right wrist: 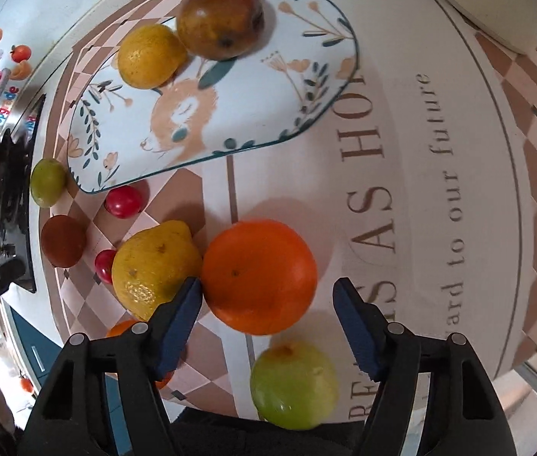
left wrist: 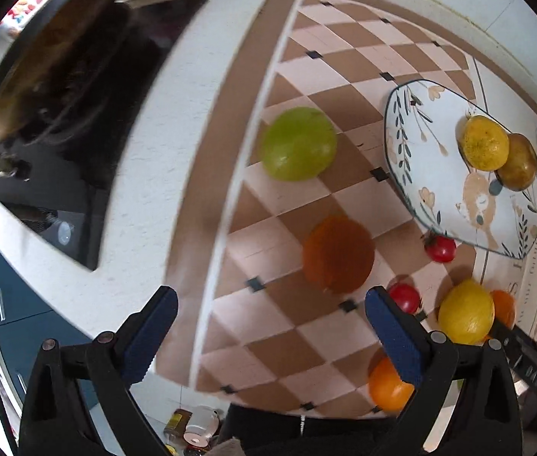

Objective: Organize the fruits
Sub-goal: 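Grasp the brown fruit with the left gripper while the right gripper grasps an orange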

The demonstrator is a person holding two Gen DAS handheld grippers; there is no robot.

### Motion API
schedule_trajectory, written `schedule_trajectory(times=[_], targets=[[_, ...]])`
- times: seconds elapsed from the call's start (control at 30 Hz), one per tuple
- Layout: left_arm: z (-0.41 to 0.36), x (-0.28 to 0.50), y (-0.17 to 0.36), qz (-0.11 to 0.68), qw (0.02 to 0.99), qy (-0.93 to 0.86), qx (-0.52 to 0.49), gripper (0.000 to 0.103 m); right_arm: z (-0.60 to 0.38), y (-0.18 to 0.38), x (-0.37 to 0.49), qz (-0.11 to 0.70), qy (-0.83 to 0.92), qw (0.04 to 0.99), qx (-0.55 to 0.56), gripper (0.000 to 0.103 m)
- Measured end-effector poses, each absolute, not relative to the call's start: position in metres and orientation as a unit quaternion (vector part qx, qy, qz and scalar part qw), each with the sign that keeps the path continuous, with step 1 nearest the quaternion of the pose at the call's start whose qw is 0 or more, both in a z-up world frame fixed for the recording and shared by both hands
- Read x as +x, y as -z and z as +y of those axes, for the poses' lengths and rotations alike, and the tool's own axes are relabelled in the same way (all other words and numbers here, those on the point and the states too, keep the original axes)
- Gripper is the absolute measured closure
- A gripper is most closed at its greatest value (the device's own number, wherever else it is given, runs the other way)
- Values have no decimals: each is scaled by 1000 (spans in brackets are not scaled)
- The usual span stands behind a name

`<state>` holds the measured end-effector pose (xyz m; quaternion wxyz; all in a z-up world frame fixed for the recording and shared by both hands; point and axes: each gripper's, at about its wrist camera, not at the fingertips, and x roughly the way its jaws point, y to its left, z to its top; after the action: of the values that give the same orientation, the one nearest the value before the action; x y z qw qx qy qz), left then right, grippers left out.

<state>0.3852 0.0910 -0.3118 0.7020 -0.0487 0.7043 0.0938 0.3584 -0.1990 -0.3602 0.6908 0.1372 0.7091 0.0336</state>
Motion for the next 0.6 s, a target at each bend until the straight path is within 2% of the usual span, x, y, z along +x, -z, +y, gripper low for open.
schedule_trajectory(times=[0.23, 0.3, 0.37, 0.4, 0.43, 0.47, 0.6], targets=[[75, 410, 348, 724, 687, -63, -32, 2, -208, 362, 357, 713, -41, 685, 141, 38], [72, 412, 356, 727, 685, -48, -32, 9, -213, 361, 353, 713, -33, 685, 147, 38], [68, 413, 363, 729, 682, -34, -37, 26, -221, 364, 352, 715, -34, 679, 163, 38], [66, 413, 366, 731, 681, -26, -42, 32, -223, 364, 352, 715, -35, 677, 169, 37], [64, 412, 369, 733, 679, -19, -48, 45, -225, 364, 353, 716, -35, 676, 173, 36], [60, 411, 371, 735, 676, -14, -50, 52, -226, 365, 354, 716, -34, 675, 174, 36], [53, 403, 369, 730, 682, -17, -32, 53, -226, 372, 357, 719, -30, 669, 184, 36]])
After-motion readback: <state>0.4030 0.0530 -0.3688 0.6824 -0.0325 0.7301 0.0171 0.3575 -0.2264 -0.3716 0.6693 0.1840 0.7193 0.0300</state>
